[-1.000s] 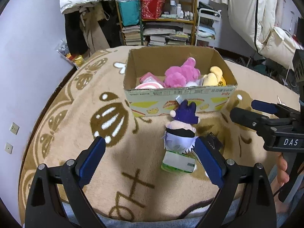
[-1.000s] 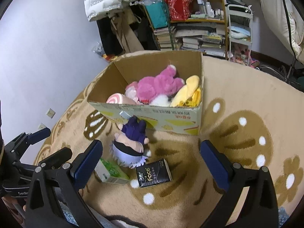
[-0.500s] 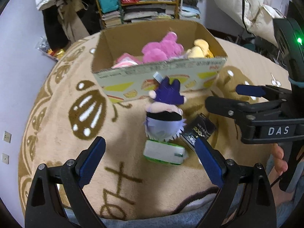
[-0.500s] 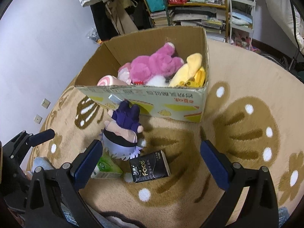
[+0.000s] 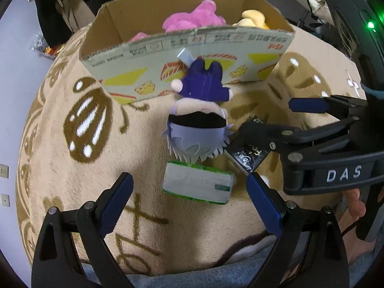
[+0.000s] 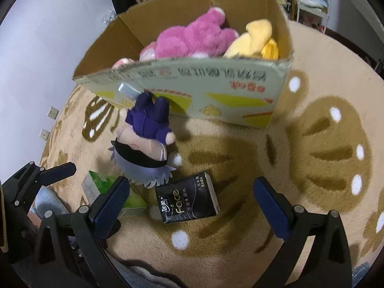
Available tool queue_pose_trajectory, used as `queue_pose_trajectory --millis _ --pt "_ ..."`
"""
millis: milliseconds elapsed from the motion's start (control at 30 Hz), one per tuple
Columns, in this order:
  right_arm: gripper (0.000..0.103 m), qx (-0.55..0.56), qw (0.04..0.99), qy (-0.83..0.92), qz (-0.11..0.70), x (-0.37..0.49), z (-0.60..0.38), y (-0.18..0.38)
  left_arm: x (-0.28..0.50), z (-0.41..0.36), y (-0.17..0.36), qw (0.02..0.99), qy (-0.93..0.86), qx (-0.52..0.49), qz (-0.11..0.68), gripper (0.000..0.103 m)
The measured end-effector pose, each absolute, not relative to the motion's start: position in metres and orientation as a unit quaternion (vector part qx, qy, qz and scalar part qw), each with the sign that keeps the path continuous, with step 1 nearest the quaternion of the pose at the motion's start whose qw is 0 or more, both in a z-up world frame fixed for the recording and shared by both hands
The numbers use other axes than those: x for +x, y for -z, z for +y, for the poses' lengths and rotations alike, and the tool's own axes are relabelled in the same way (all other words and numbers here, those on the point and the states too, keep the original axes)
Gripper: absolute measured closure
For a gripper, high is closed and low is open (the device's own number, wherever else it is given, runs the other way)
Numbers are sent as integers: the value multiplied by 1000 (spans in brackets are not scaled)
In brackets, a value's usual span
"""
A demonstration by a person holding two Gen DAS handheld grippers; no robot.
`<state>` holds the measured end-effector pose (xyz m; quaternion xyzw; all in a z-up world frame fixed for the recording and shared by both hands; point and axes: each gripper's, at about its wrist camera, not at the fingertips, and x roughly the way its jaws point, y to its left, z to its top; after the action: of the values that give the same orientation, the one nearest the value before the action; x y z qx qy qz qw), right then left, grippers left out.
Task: Organize soft objects
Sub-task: 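Grasp the green tissue pack with the left tool while the right tool grasps the black Face pack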
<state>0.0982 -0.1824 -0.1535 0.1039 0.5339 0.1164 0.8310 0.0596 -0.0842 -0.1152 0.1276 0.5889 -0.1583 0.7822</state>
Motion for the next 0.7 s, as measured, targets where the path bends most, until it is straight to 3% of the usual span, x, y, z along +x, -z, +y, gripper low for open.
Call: queue_pose_trajectory --millis 200,500,700 --pt "0 97 817 -118 557 101 -178 167 64 -83 129 768 152 130 609 10" --pt "0 86 796 -120 587 107 -167 185 68 -78 136 757 152 116 625 34" --pt "6 86 782 -117 606 110 -165 195 65 -81 137 753 169 115 626 50"
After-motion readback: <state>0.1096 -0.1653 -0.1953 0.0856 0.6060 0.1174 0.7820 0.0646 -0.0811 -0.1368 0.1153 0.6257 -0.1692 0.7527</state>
